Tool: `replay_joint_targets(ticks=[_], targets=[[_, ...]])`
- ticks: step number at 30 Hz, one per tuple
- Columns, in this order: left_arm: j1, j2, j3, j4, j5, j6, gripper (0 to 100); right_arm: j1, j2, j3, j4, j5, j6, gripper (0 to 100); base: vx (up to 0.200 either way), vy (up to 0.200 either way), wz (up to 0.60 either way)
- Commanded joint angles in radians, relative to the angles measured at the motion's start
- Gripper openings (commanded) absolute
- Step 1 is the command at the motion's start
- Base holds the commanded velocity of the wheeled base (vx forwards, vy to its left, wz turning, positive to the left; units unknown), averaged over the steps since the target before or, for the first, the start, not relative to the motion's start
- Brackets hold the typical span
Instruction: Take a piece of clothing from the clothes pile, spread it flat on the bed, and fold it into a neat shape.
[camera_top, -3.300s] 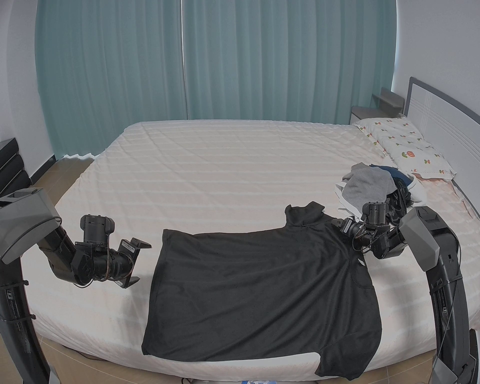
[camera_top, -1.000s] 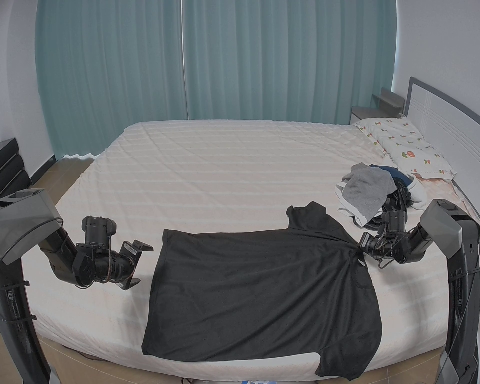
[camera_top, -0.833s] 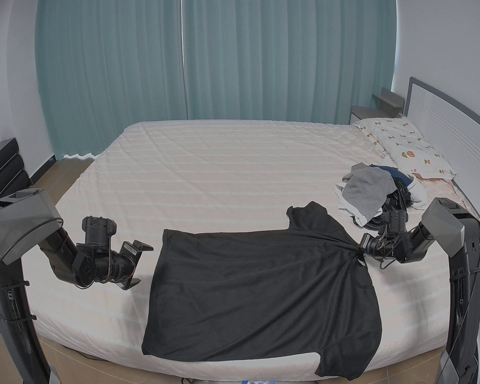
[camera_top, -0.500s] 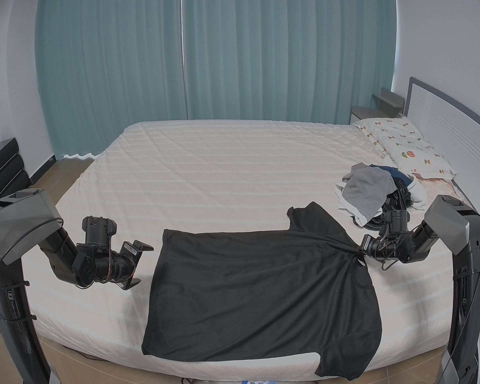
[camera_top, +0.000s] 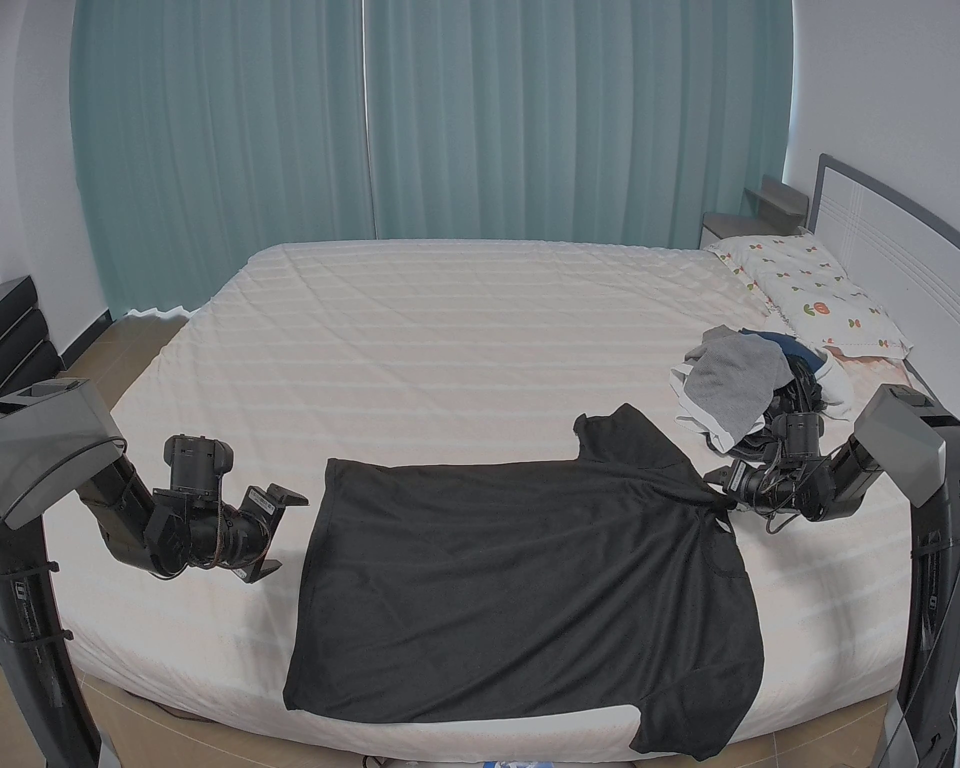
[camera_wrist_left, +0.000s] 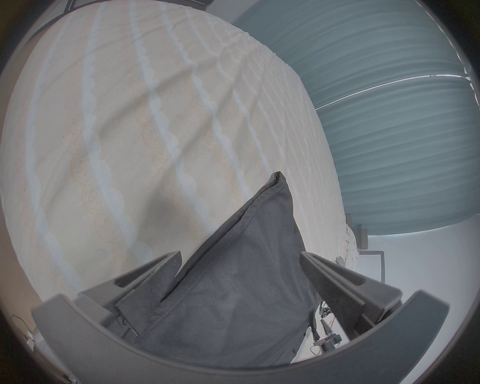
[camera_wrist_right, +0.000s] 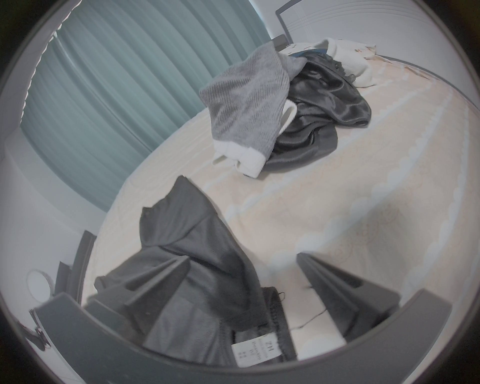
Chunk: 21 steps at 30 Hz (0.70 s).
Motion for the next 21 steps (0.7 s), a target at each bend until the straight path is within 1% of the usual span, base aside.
replay_joint_targets(ticks=[1, 2, 4, 7, 10, 11, 13, 14, 15, 18, 19, 20, 21], targets=[[0.000, -0.004, 0.013, -0.002, -0.005, 0.007, 100, 0.004, -0.103, 0.042, -0.002, 0.002, 0.072, 100, 0.000, 0.000, 0.00], [0.000, -0.004, 0.016, -0.011, -0.004, 0.014, 100, 0.019, -0.167, 0.091, 0.000, 0.009, 0.115, 100, 0.000, 0.000, 0.00], [0.000, -0.004, 0.027, -0.031, -0.002, 0.017, 100, 0.039, -0.224, 0.164, -0.003, 0.019, 0.139, 100, 0.000, 0.000, 0.00], [0.000, -0.010, 0.050, -0.066, 0.005, 0.023, 100, 0.056, -0.301, 0.293, -0.016, 0.047, 0.150, 100, 0.000, 0.000, 0.00], [0.000, -0.056, 0.085, -0.085, -0.002, 0.022, 100, 0.073, -0.367, 0.414, -0.040, 0.068, 0.161, 100, 0.000, 0.000, 0.00], [0.000, -0.056, 0.085, -0.085, -0.002, 0.022, 100, 0.073, -0.367, 0.414, -0.040, 0.068, 0.161, 100, 0.000, 0.000, 0.00], [-0.011, -0.109, 0.111, -0.085, -0.004, 0.023, 100, 0.099, -0.440, 0.534, -0.091, 0.067, 0.211, 100, 0.000, 0.000, 0.00], [-0.020, -0.119, 0.116, -0.085, -0.002, 0.023, 100, 0.110, -0.459, 0.568, -0.108, 0.065, 0.222, 100, 0.000, 0.000, 0.00], [-0.026, -0.127, 0.121, -0.085, -0.002, 0.023, 100, 0.118, -0.468, 0.594, -0.117, 0.062, 0.224, 100, 0.000, 0.000, 0.00], [-0.035, -0.176, 0.139, -0.080, -0.004, 0.023, 100, 0.153, -0.540, 0.753, -0.206, 0.058, 0.228, 100, 0.000, 0.000, 0.00], [-0.035, -0.176, 0.139, -0.080, -0.004, 0.023, 100, 0.153, -0.540, 0.753, -0.206, 0.058, 0.228, 100, 0.000, 0.000, 0.00], [-0.035, -0.176, 0.139, -0.080, -0.004, 0.023, 100, 0.153, -0.540, 0.753, -0.206, 0.058, 0.228, 100, -0.200, 0.000, 0.00], [-0.052, -0.213, 0.139, -0.072, -0.004, 0.022, 100, 0.159, -0.600, 0.876, -0.292, 0.059, 0.234, 100, -0.200, 0.000, 0.00]])
